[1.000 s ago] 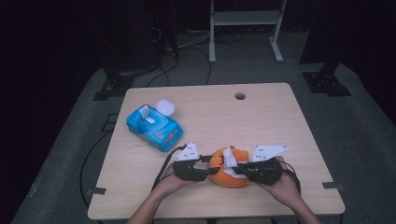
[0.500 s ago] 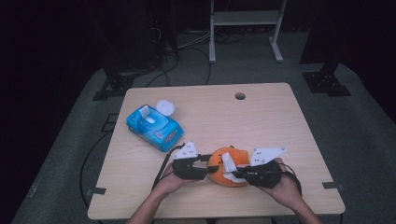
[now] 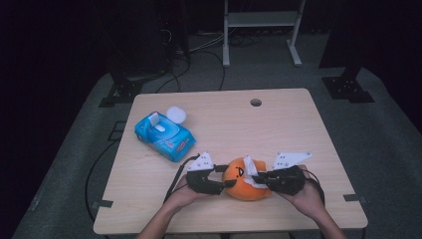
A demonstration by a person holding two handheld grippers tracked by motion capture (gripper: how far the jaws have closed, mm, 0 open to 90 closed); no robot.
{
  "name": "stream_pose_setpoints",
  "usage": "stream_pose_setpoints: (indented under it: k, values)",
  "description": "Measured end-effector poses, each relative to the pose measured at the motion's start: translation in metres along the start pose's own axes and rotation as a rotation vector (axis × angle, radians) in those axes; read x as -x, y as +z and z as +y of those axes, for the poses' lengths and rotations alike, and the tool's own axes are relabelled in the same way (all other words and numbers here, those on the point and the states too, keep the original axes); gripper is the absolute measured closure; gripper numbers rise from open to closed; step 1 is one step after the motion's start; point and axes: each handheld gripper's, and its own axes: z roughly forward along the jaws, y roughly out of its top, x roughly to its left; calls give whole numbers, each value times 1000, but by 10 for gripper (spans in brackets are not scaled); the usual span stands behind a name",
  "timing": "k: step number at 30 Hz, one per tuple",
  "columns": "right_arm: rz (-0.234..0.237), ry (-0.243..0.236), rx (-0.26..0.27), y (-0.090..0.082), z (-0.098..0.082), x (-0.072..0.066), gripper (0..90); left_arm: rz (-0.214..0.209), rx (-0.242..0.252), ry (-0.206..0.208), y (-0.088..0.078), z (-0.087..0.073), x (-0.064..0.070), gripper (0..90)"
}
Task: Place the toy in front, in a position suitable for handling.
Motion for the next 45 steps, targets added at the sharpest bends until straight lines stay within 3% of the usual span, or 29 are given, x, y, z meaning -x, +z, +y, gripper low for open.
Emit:
stream_pose_setpoints:
  k: [2, 6, 9, 11, 14, 15, 18, 20, 21, 22, 23, 24, 26, 27, 28, 31, 32, 33, 35, 36, 38, 40, 45]
  values:
    - [14, -24, 39, 2, 9, -8, 837, -14, -1, 26, 0, 1, 2, 452]
    - [-10, -56, 27, 7, 16, -10, 837, -15, -16, 52, 0, 0, 4, 459]
    - [-42, 6, 27, 2, 8, 8, 838, -21, -19, 43, -2, -2, 1, 456]
    - [-37, 25, 19, 1, 3, 13, 838, -27, -16, 17, -2, -2, -1, 436]
    - [-17, 39, -7, 1, -5, 13, 838, -67, 8, -83, -1, 1, -4, 287]
    - [-7, 35, -14, 1, -6, 11, 838, -66, 7, -83, 0, 1, -3, 270]
    - [2, 8, -38, 3, -5, 3, 838, -52, -8, -36, 2, -1, 2, 349]
    - [10, -3, 2, 0, 2, -3, 838, -34, -10, 26, 1, 0, 6, 433]
    - [10, -3, 2, 0, 2, -3, 838, -34, -10, 26, 1, 0, 6, 443]
    - [20, -18, 35, 1, 9, -9, 837, -39, -10, 44, 2, 1, 8, 451]
    - [20, -18, 35, 1, 9, -9, 837, -42, -14, 67, 3, 2, 10, 451]
    - [1, -55, 23, 6, 15, -14, 836, -38, -23, 87, 3, 3, 12, 457]
    - [-4, -59, 18, 7, 15, -13, 836, -33, -28, 95, 2, 3, 12, 460]
    - [0, -46, 23, 7, 15, -9, 836, -35, -29, 91, 1, 2, 11, 464]
    - [-27, -23, 12, 5, 10, 0, 837, -34, -27, 83, 1, 0, 9, 465]
    - [-25, 13, -1, 2, 2, 9, 837, -43, -20, 46, -1, -2, 4, 448]
    - [-16, 30, -10, 1, -4, 11, 838, -47, -18, 27, -1, -1, 3, 370]
    - [-16, 30, -10, 1, -4, 11, 838, -54, -7, -7, -1, 0, 3, 370]
    - [-11, 22, -21, 1, -5, 7, 838, -53, -3, -61, 1, 4, 4, 254]
    - [7, 14, -21, 1, -5, 4, 838, -53, -9, -62, 3, 5, 5, 224]
    - [36, -5, -42, 4, -3, -3, 838, -53, -32, -40, 5, 4, 8, 244]
    - [24, -32, -53, 4, 0, -7, 838, -44, -33, 3, 4, 3, 10, 316]
    - [15, -44, 11, 8, 11, -15, 837, -32, -47, 110, 6, 5, 20, 384]
